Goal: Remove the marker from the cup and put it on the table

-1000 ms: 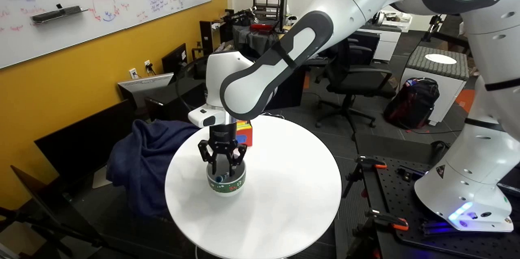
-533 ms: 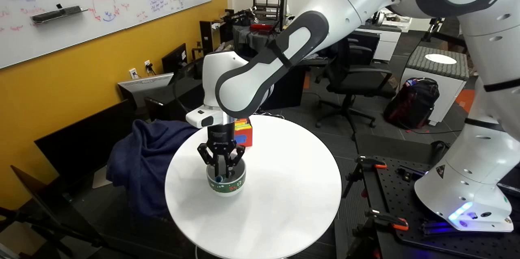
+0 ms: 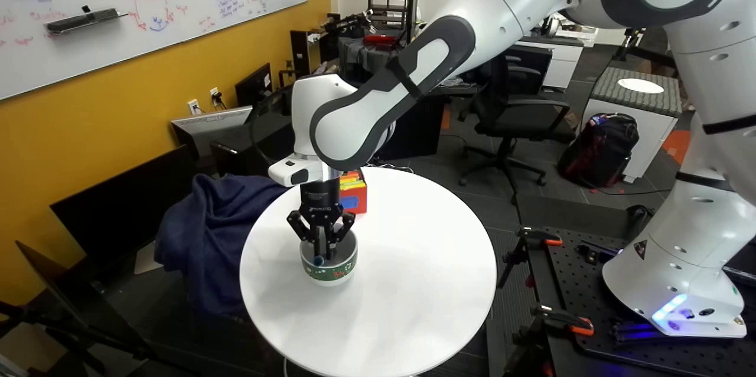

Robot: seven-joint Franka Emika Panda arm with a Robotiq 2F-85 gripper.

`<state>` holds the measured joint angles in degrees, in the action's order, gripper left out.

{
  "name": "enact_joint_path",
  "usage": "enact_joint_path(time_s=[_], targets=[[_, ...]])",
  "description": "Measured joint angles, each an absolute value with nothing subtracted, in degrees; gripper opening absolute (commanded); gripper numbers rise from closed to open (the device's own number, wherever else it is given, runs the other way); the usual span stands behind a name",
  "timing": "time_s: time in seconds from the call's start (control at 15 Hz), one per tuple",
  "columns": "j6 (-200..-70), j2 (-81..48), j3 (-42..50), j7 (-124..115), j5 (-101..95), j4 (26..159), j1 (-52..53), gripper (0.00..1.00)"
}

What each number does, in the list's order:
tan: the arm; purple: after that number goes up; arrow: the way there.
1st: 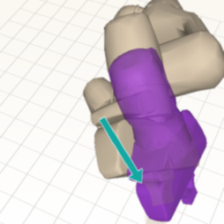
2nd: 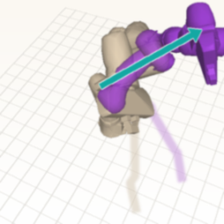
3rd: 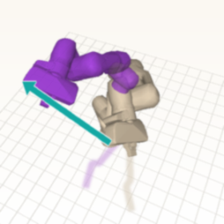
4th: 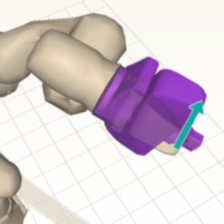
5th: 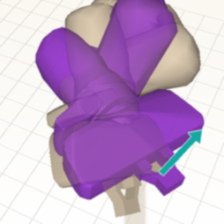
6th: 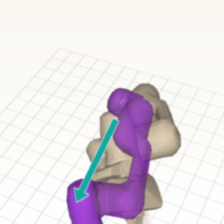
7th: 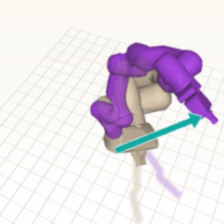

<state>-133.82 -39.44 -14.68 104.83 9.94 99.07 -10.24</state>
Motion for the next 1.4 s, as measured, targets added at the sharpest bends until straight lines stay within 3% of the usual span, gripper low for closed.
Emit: enact_joint_path(time_s=[0.8,1.4], targets=[[-134.8,-31.7,-15.5,109.0,12.3,107.6,-10.2,0.05],[-143.4,-23.6,-15.5,109.0,14.4,117.9,-9.7,0.05]])
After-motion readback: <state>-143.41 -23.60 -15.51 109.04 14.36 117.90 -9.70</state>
